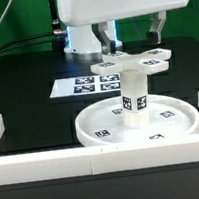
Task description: Assemble round table
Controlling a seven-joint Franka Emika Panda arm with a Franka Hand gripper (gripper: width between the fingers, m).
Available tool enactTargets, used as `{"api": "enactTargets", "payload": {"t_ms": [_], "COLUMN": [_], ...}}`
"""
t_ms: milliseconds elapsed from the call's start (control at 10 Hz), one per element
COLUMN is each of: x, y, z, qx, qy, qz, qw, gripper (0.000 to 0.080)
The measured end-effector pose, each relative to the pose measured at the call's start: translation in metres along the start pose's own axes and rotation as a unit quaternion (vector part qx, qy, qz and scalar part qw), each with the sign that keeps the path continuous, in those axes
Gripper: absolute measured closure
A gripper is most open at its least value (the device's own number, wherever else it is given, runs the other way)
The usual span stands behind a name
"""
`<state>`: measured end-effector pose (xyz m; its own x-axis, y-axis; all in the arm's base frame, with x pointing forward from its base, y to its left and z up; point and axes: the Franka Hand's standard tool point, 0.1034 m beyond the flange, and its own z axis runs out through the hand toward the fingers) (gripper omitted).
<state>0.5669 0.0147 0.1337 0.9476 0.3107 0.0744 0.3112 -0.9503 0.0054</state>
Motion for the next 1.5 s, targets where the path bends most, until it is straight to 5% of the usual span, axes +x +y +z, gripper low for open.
{"api": "enactTargets", "payload": {"t_ms": [800,1500], "x": [-0.002,-0.010], "y": [-0.002,-0.003], "z": [0.004,0.021], "qx": [0.002,-0.003], "qy": [-0.008,-0.011], "qz": [0.292,0.309], "qw": [0.956,0.951], "gripper": [0.0150,0.0150]}}
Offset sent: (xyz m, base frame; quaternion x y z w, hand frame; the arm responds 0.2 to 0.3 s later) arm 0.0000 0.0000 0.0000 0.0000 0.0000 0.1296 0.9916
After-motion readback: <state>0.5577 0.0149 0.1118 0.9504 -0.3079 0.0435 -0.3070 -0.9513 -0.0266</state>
